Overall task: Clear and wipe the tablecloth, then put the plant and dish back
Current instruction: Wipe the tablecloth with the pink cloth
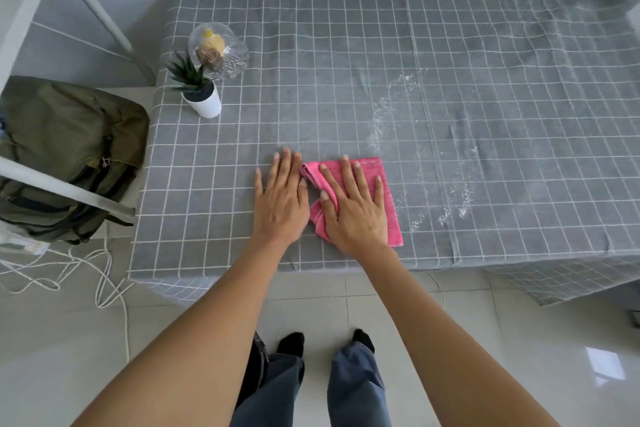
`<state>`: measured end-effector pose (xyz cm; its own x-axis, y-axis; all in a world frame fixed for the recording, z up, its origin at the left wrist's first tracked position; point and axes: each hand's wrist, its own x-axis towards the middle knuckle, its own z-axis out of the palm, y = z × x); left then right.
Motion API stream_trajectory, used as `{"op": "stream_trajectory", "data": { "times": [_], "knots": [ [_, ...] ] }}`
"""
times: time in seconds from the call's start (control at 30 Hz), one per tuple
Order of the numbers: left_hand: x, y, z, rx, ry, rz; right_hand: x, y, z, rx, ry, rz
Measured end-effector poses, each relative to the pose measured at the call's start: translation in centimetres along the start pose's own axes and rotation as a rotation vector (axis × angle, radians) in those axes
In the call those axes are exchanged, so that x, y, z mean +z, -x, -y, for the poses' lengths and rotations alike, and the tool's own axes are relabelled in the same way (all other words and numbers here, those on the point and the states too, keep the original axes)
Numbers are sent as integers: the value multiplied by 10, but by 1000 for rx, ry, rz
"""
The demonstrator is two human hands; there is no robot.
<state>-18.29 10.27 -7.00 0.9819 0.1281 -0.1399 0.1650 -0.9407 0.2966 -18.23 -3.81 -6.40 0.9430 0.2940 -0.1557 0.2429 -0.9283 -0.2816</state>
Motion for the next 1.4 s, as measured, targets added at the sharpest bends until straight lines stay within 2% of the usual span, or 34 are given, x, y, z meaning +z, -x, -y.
{"op": "stream_trajectory", "data": {
  "times": [0.13, 0.27, 0.6, 1.0, 1.13, 1.2, 1.3, 1.4],
  "knots": [
    [14, 6, -33, -19, -19, -28, -7, 6, -29, 3, -20, -9],
    [20, 7, -34, -35, -66, -65, -13, 10, -51, 0, -26, -10],
    [21, 8, -34, -44, -98, -126, -8, 9, -50, -21, -72, 0],
    [19, 8, -33, -38, -97, -121, -12, 10, -51, -34, -88, 9],
    [19, 9, -33, -34, -88, -102, -23, 11, -78, -103, -26, 35],
    [19, 9, -31, -36, -87, -100, -31, 9, -108, -62, 32, 44],
    [20, 9, -30, -34, -83, -97, -44, 11, -156, 102, 55, 2],
    [21, 9, -29, -35, -78, -107, -49, 13, -175, 242, 11, -36]
  ]
}}
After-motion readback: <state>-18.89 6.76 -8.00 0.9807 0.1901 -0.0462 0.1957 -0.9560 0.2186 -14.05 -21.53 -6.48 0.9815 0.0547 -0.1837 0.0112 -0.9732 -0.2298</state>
